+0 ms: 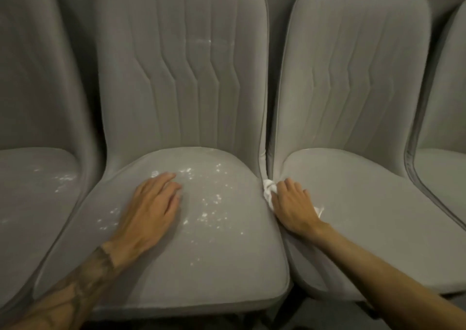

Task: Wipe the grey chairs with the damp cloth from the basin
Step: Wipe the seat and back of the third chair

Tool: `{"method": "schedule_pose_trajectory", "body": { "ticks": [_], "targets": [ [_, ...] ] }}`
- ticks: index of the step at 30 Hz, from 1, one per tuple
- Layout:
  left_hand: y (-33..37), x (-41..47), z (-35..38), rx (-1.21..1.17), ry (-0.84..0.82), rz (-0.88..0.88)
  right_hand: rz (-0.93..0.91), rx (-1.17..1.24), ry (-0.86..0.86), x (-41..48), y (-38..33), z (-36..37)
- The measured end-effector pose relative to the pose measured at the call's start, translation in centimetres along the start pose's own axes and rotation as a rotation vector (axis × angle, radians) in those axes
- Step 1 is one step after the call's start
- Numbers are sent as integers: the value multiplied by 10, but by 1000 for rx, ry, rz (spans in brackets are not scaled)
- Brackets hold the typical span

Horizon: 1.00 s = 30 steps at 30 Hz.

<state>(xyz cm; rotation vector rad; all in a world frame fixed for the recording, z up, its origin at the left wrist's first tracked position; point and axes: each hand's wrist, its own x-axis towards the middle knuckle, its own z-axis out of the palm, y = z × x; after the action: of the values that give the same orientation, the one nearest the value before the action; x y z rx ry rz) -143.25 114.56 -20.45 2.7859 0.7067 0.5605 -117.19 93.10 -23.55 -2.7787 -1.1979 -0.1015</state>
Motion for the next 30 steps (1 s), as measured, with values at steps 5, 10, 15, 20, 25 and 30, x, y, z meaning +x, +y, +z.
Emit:
{"method": "schedule_pose_trajectory", "body": {
  "ticks": [5,10,15,20,25,30],
  "targets": [
    [-35,-24,-16,11,-15,-74,309,216,32,20,-39,1],
    [-63,-30,-19,37,-55,-82,222,138,70,-24,-50,4],
    [-93,-12,-23,72,-49,-167,309,157,138,-3,-74,4],
    [-128,16,-21,84,-68,-239,342,91,137,52,-108,15],
    [-147,33,-23,125,-67,-181,149,117,164,72,-116,27],
    [-166,22,-19,159,-65,-72,168,31,188,85,-98,26]
  ]
}}
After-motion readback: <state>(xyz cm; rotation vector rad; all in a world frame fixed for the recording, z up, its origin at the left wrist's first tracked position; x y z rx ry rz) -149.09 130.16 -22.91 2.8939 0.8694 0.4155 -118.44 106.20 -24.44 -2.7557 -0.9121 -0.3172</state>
